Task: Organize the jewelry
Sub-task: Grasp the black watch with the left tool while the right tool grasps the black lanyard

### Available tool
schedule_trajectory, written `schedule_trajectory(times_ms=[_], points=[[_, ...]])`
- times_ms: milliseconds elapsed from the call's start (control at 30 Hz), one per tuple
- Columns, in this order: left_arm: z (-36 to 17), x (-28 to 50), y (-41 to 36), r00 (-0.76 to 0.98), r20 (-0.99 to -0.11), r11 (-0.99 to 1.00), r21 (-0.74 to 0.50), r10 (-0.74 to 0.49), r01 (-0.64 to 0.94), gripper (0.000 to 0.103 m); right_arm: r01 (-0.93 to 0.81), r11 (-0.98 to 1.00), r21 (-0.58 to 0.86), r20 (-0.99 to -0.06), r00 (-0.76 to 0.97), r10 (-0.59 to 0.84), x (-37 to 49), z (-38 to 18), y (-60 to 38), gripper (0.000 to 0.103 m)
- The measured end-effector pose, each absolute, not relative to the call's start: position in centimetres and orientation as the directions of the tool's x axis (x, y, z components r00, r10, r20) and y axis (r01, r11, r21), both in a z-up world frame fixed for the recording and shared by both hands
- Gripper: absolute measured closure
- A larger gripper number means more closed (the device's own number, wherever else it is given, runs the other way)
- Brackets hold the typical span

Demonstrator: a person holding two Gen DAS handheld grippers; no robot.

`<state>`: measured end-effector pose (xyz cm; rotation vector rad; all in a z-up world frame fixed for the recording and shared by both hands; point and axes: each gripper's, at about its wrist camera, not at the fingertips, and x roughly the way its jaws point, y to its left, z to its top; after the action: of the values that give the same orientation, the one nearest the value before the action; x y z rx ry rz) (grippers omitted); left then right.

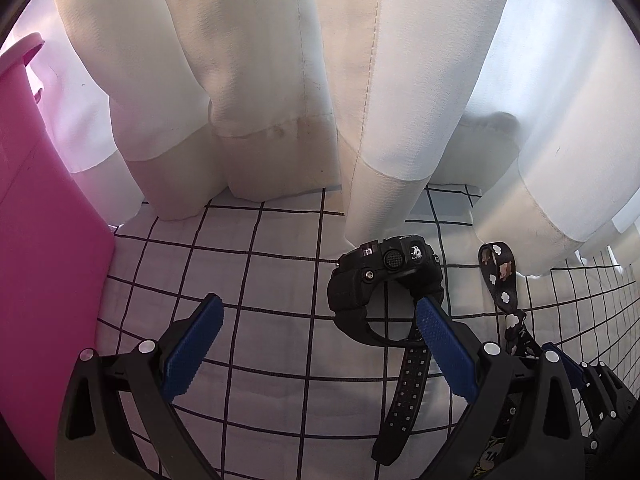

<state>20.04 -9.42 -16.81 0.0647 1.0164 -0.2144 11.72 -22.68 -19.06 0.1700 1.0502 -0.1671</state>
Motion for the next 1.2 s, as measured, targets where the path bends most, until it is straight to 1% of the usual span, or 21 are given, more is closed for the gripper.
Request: schedule_trajectory(times_ms=[133, 400, 667, 800, 933, 967, 1000, 1067, 1100, 1133, 1167, 1200], points=[[-17.6, 20.7, -9.3, 0.498, -0.858, 0.98, -0.033, -0.128, 0.195, 0.008, 0.212, 0.976, 0.043, -0.865, 0.496, -0.07, 12.0, -19.4, -21.8, 0.041], [-18.8, 21.9, -8.8, 0.491, -0.864, 0.983, -0.02, -0.11, 0.185, 0.008, 0.208, 0.978, 0.027, -0.853, 0.515, -0.086, 11.3, -19.7, -20.7, 0.04], [-20.2, 23.0, -9.0, 0.467, -0.874, 0.983, -0.056, -0.132, 0.173, 0.007, 0.212, 0.977, 0.022, -0.842, 0.53, -0.097, 10.7, -20.6, -19.8, 0.04], [-20.4, 22.9, -9.6, 0.487, -0.866, 0.982, -0.022, -0.113, 0.188, 0.01, 0.213, 0.977, 0.021, -0.843, 0.53, -0.097, 10.3, -20.4, -19.7, 0.041], [-20.2, 22.9, -10.9, 0.501, -0.857, 0.975, -0.013, -0.125, 0.221, 0.023, 0.211, 0.977, 0.02, -0.844, 0.527, -0.097, 10.2, -20.0, -20.3, 0.042], [-20.1, 22.8, -11.4, 0.502, -0.855, 0.973, -0.012, -0.13, 0.232, 0.029, 0.215, 0.976, 0.017, -0.844, 0.526, -0.101, 10.2, -20.0, -20.3, 0.044], [-20.0, 22.3, -11.5, 0.502, -0.854, 0.97, -0.014, -0.138, 0.243, 0.032, 0.221, 0.975, 0.015, -0.844, 0.526, -0.106, 10.1, -20.0, -20.4, 0.045], [-19.9, 22.3, -12.4, 0.502, -0.852, 0.965, -0.015, -0.148, 0.26, 0.042, 0.232, 0.973, 0.005, -0.844, 0.523, -0.12, 10.2, -20.2, -20.9, 0.053], [-19.8, 22.3, -13.2, 0.501, -0.852, 0.965, -0.016, -0.151, 0.263, 0.045, 0.234, 0.972, 0.0, -0.843, 0.522, -0.126, 10.1, -20.1, -20.9, 0.056], [-19.7, 22.0, -13.6, 0.501, -0.852, 0.964, -0.018, -0.154, 0.266, 0.05, 0.234, 0.972, -0.007, -0.843, 0.521, -0.132, 10.1, -20.1, -20.8, 0.065], [-19.6, 21.8, -14.0, 0.502, -0.85, 0.963, -0.021, -0.158, 0.268, 0.061, 0.234, 0.972, -0.016, -0.844, 0.519, -0.139, 10.0, -20.0, -20.8, 0.074], [-19.4, 21.3, -14.5, 0.502, -0.85, 0.963, -0.019, -0.157, 0.27, 0.065, 0.235, 0.972, -0.025, -0.844, 0.516, -0.147, 10.0, -20.0, -20.8, 0.078]])
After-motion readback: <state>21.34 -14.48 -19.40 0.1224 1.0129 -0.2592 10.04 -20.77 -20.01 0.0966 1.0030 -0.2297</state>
